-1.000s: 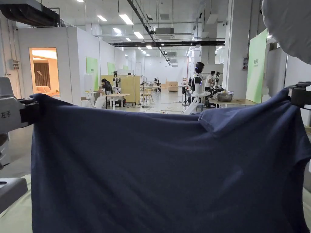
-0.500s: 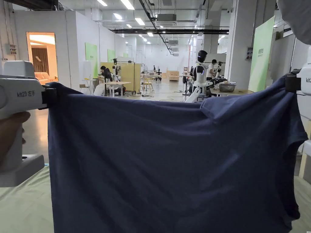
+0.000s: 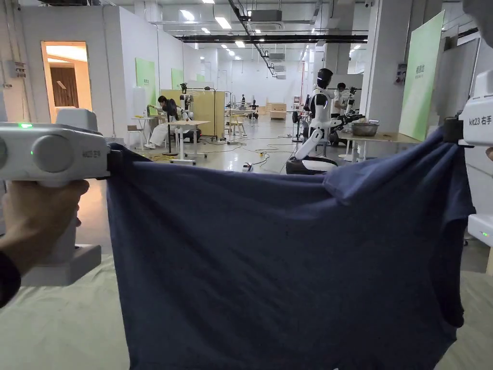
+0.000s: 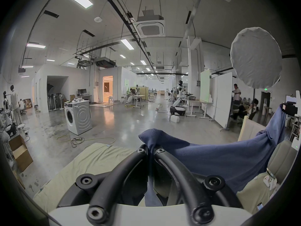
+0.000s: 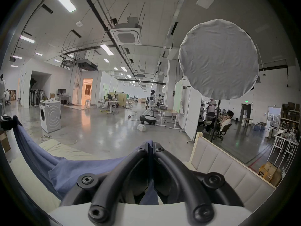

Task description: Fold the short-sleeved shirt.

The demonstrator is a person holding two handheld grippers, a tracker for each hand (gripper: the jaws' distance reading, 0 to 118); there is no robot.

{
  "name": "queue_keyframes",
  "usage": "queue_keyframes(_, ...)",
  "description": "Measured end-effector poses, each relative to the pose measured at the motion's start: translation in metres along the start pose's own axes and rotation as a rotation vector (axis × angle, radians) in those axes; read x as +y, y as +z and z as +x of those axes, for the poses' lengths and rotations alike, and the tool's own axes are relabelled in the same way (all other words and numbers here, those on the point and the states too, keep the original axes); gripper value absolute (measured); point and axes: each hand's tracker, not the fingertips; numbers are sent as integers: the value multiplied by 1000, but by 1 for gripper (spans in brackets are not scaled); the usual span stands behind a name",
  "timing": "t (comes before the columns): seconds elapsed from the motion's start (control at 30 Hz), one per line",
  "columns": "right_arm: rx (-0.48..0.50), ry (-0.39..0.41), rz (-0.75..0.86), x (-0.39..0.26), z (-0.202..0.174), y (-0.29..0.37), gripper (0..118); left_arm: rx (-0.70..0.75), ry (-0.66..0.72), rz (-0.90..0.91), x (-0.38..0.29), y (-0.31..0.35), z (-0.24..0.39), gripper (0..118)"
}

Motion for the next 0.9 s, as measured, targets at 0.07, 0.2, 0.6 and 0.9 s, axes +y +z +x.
queue_keyframes(0.07,3,5,-31,-20,-2,-6,3,-10,-13,-40,-18,-6,4,5)
queue_keyframes(0.2,116,-100,-176,-82,0,-12,4,-41,8,-137,-74,-19,4,6)
queue_keyframes(0.6,164,-174,-347,-216,22,80,3,-148,0,-178,-198,83,-27,5)
queue_keyframes(0.9,256,-159,-506,-334,23,278,3,-269,136,-418,-341,230,-64,6)
